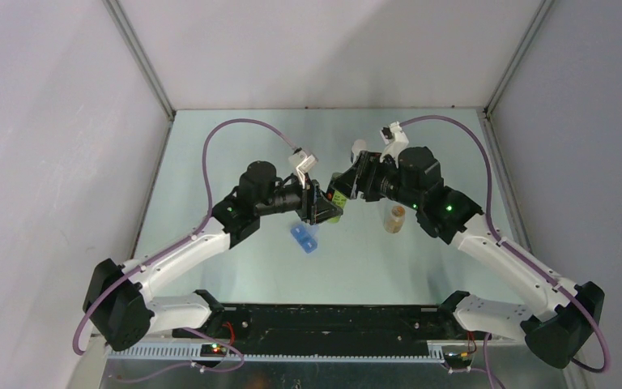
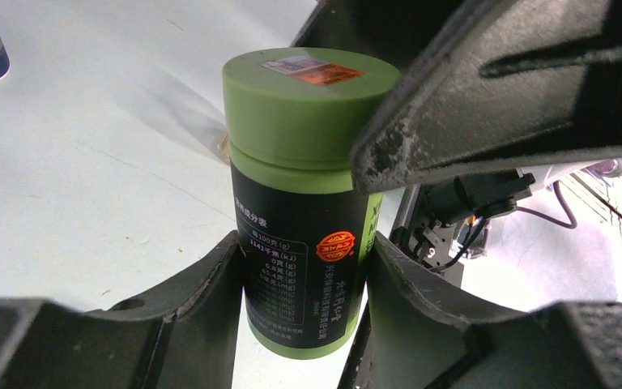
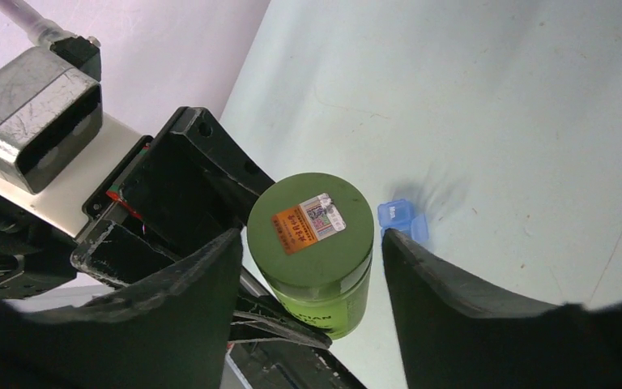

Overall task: Sort the pills into containers
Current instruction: Unscrew the lid of the pill bottle.

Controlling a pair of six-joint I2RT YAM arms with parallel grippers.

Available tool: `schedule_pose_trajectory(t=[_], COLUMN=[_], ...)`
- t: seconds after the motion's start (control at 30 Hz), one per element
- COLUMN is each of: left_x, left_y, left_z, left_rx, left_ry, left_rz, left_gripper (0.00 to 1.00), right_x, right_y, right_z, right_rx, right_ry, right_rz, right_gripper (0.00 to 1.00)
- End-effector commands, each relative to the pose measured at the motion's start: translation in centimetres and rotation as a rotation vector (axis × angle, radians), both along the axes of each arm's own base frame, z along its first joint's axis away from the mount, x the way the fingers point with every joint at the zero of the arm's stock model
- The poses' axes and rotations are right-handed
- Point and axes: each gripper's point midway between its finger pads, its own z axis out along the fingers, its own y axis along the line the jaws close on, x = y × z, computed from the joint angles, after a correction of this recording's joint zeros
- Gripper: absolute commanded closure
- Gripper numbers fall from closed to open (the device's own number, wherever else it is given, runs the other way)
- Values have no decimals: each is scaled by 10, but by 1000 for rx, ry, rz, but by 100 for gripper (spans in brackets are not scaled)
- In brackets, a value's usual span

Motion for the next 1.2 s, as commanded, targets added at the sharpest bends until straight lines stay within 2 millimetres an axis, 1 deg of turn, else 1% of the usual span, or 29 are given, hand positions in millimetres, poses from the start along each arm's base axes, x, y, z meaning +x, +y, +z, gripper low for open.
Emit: schedule_pose_trajectory(t=[0.0,0.03,0.1,0.17,0.23,0.33,0.37,0.4,0.43,0.47,0.5,0.53,0.57,0.6,0.63,0.67,0.7,0.73,0.77,0.8,0.83,0.87,0.9,0.93,0.97,1.0,1.03,1.07,1.17], left_x=[4,4,3,3,2,-1,-1,-3,-5,-7,-10,-13,-19,-24,-31,-36,-42,-45,-48,-49,-48,-48,-45,-44,-42,-41,-40,-39,-39], left_y=[-2,-2,-2,-1,-1,-1,-1,-1,-1,-1,-1,-1,-2,-2,-4,-2,-3,-2,-1,0,0,1,2,2,3,3,3,3,4], left_z=[40,40,41,41,40,41,40,42,42,42,43,44,47,51,58,61,66,69,70,72,71,69,69,67,67,67,67,67,65], left_rx=[-76,-76,-76,-73,-71,-71,-71,-73,-75,-77,-83,-88,-102,-115,-145,-159,-179,-187,-189,-189,-180,-168,-160,-150,-146,-144,-142,-140,-132], left_ry=[-84,-84,-85,-84,-83,-82,-84,-86,-87,-89,-89,-89,-95,-101,-116,-125,-141,-151,-162,-173,-182,-177,-192,-187,-194,-193,-196,-198,-199], left_rz=[3,3,3,3,-1,-14,-17,-25,-35,-42,-59,-73,-108,-130,-173,-190,-224,-235,-251,-255,-250,-244,-229,-222,-213,-211,-205,-202,-197], left_gripper=[100,100,100,100,100,100,100,100,100,100,100,100,100,100,100,100,100,100,100,100,100,100,100,100,100,100,100,100,100], right_x=[4,2,1,1,-1,-5,-13,-19,-38,-47,-64,-71,-84,-92,-98,-105,-110,-109,-109,-102,-97,-86,-80,-69,-63,-55,-51,-43,-31], right_y=[2,3,3,2,2,-1,1,3,9,10,13,14,13,13,10,9,8,8,9,12,14,17,19,21,23,25,26,26,24], right_z=[27,28,32,33,33,33,36,39,45,46,49,49,49,48,45,44,42,42,45,45,49,50,55,56,59,58,61,60,61], right_rx=[50,52,64,65,54,8,14,-1,20,9,31,26,37,34,28,23,19,13,14,3,0,-15,-15,-26,-22,-25,-11,-21,-1], right_ry=[-42,-42,-52,-63,-80,-143,-161,-218,-251,-303,-319,-351,-355,-383,-381,-412,-414,-428,-444,-434,-448,-436,-447,-429,-430,-410,-395,-385,-341], right_rz=[-7,1,24,36,61,122,187,254,375,445,545,594,665,722,749,795,811,810,800,748,708,624,573,479,435,366,329,265,166], right_gripper=[39,50,61,70,75,78,80,80,81,81,80,79,79,78,73,72,70,67,50,28,17,5,3,1,1,2,3,7,15])
